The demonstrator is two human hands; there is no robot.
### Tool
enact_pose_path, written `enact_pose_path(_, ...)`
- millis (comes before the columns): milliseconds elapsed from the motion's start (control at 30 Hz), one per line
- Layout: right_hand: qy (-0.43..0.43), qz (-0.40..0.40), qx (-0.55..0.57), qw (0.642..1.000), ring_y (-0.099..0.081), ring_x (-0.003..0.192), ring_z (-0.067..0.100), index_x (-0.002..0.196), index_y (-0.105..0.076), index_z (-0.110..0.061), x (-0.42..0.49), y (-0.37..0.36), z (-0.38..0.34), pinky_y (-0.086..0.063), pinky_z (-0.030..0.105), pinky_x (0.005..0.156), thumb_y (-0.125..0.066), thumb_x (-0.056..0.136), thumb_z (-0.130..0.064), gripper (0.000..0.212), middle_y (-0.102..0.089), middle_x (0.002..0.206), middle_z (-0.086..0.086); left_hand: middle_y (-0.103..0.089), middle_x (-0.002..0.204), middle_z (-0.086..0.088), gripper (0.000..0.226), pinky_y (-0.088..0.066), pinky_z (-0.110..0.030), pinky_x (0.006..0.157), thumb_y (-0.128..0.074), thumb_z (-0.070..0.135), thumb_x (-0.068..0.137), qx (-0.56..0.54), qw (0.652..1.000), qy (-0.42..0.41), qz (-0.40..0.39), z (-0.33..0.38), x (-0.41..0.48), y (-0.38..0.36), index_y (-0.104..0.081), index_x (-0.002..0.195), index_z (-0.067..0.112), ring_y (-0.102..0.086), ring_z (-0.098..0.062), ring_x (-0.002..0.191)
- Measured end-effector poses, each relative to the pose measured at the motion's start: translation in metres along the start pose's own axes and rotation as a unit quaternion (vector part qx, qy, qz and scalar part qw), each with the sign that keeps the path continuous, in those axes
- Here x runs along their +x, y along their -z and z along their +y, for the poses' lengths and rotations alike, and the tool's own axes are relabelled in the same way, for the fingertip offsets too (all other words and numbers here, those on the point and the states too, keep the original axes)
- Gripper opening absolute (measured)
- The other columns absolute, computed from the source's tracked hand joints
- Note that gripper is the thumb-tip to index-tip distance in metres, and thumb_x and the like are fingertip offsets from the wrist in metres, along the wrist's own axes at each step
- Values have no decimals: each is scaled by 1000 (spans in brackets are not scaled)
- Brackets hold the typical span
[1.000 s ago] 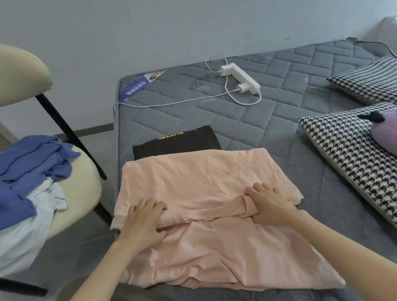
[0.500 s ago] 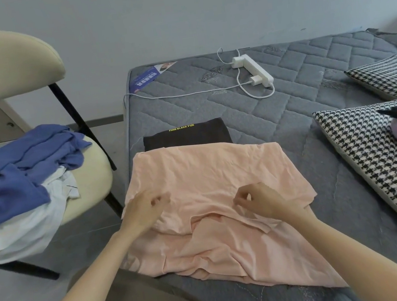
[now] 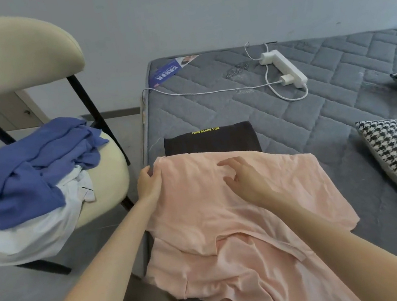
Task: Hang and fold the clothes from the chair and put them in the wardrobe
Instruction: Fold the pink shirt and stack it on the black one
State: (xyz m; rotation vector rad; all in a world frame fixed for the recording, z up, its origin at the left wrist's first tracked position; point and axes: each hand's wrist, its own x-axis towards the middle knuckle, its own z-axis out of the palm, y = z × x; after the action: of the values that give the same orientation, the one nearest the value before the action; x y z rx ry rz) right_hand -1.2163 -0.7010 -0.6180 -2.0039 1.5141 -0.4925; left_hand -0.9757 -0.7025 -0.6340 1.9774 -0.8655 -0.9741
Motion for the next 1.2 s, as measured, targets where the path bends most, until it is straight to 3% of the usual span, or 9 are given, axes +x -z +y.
enact_pose_path(133,18,-14,-19,1000,-55,114,24,140,-45,-22,31,-5,-9,-41,29,95,-52,95,-19,45,-38,148,0,-50,72,1,38,-35,-26,62,-47,41,97,-61,998,21,2,6,20,-8,-53,72,13,-48,-22,82)
enact_pose_path(267,-9,-49,-26,998,-43,131,22,147,-36,-20,57,-14,-19,-37,34,104,-47,99,-22,49,-36,150,3,-55,79,6,28,-35,-26,74,-53,38,96,-97,995,33,-11,9,34,-8,-61,89,12,-49,-12,77)
enact_pose_path(400,-39,-46,-47,997,-55,105,26,126,-52,-13,74,-26,-22,-44,39,90,-41,101,-24,30,-49,121,7,-57,82,6,23,-37,-23,68,-58,35,93,-141,989,42,8,12,51,-4,-62,93,12,-50,-13,82)
enact_pose_path(600,-47,9,-52,998,-51,88,25,97,-55,-8,77,-32,-21,-43,39,77,-38,102,-21,22,-52,99,8,-59,105,-7,29,-42,-32,88,-58,33,93,-192,971,124,65,14,66,-2,-62,108,9,-54,-27,100)
enact_pose_path(700,-50,23,-38,998,-52,89,25,97,-57,-8,77,-33,-20,-42,36,76,-40,100,-16,20,-52,100,7,-56,87,-1,22,-40,-28,74,-56,32,95,-196,969,136,71,14,62,-7,-60,88,12,-50,-23,91)
enact_pose_path(833,-41,37,38,998,-48,90,14,114,-61,-12,74,-23,-12,-31,19,73,-44,94,-3,28,-47,112,-1,-59,117,-7,26,-38,-27,86,-51,24,97,-122,986,79,79,22,50,-10,-56,118,8,-52,-25,107)
enact_pose_path(967,-33,78,72,994,-54,83,10,118,-60,-16,59,-3,6,-42,22,81,-46,92,-1,33,-45,122,-4,-42,142,-10,47,-31,-41,108,-53,20,93,70,990,-61,103,29,32,-18,-42,138,10,-38,-28,132)
enact_pose_path(1067,-69,113,69,989,-54,85,11,117,-59,-17,43,13,29,-43,24,83,-46,93,-2,31,-46,125,-3,-34,147,-11,54,-24,-41,112,-51,11,90,175,948,-255,68,31,4,-43,-39,142,10,-30,-29,137)
enact_pose_path(1200,-143,170,1,975,-55,105,21,119,-58,-17,12,45,69,-40,27,88,-45,95,-10,28,-50,124,-2,1,161,-1,57,0,-51,118,-35,22,100,322,877,-350,-72,28,-37,-89,-14,152,29,7,-25,148)
